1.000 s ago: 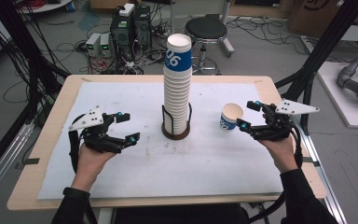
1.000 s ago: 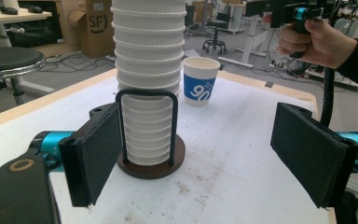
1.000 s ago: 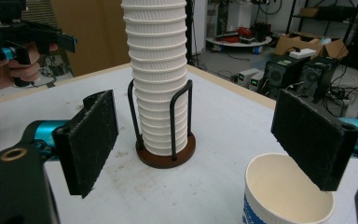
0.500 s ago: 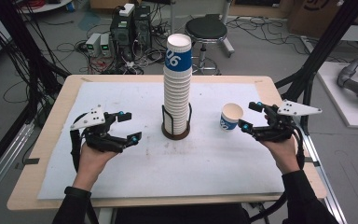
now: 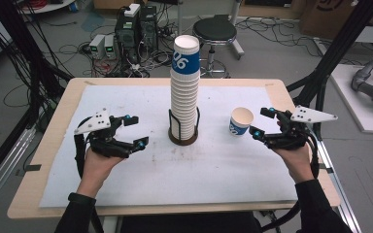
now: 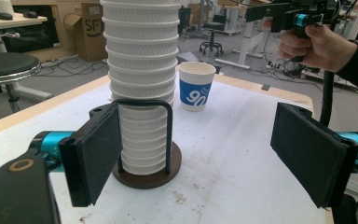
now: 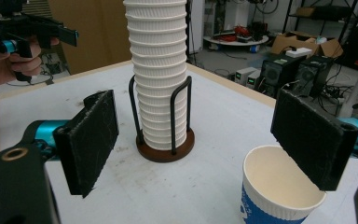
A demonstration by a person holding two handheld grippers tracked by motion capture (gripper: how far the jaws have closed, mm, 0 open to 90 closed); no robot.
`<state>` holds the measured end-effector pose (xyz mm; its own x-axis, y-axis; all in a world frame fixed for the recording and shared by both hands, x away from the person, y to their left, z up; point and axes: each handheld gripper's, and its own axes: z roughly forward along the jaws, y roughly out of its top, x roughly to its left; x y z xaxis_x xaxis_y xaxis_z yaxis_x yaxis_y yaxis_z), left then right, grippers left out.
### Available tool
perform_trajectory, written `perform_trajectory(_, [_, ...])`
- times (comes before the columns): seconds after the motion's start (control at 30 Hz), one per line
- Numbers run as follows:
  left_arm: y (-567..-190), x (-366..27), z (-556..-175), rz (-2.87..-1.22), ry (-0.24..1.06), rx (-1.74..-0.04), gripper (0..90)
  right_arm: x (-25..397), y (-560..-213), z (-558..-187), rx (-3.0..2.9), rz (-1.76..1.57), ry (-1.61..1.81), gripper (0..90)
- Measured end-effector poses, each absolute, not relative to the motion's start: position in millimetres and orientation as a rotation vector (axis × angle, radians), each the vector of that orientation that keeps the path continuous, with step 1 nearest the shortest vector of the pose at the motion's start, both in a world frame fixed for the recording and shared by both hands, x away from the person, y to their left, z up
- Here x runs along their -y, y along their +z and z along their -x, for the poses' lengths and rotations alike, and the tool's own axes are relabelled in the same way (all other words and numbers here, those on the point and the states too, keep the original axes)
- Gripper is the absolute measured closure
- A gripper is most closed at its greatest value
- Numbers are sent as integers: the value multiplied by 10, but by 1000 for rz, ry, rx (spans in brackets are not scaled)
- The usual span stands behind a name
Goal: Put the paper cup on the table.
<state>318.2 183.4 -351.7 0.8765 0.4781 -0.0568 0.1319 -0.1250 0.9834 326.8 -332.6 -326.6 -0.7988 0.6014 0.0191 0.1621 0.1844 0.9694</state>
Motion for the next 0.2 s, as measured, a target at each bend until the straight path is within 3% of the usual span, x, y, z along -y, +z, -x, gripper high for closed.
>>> perform_trajectory(0.2, [-3516, -1836, -3187, -1689, 318, -475, 164, 3336, -3267, -3266, -2096, -717, 1649, 150])
